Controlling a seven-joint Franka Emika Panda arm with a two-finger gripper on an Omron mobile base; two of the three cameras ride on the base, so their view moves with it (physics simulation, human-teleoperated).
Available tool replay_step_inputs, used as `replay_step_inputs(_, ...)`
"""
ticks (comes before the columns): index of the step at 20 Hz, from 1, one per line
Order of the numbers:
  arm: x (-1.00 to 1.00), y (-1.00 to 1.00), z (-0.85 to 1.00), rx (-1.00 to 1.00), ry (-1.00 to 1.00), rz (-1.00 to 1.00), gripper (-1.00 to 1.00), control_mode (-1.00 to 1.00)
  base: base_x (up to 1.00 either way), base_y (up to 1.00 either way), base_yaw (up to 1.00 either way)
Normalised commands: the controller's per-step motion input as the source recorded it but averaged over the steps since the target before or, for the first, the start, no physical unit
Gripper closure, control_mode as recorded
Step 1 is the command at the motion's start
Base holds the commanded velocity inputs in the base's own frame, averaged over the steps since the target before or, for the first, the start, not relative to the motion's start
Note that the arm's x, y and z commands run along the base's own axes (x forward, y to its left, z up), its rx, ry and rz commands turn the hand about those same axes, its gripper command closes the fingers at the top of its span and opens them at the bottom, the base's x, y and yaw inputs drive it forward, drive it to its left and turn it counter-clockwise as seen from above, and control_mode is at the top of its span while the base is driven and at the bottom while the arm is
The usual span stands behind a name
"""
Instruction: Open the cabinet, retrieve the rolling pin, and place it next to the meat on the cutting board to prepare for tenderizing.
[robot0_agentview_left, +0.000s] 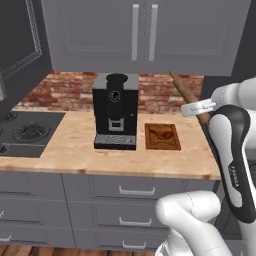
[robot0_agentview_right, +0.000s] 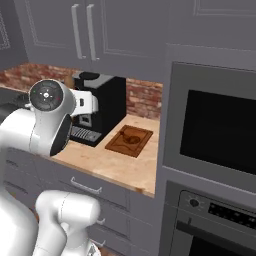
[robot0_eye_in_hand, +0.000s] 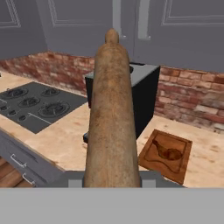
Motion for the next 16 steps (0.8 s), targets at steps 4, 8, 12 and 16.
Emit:
replay_step_inputs(4,0.0,0.0,0.0,0.0,0.0,0.0,1.0,1.0,0.28,0.0,-0.21)
replay_step_inputs(8,0.0,0.0,0.0,0.0,0.0,0.0,1.0,1.0,0.29,0.02,-0.23)
replay_step_inputs(12,0.0,0.0,0.0,0.0,0.0,0.0,1.0,1.0,0.42,0.07,-0.23)
replay_step_inputs(16,0.0,0.0,0.0,0.0,0.0,0.0,1.0,1.0,0.48,0.15,-0.2)
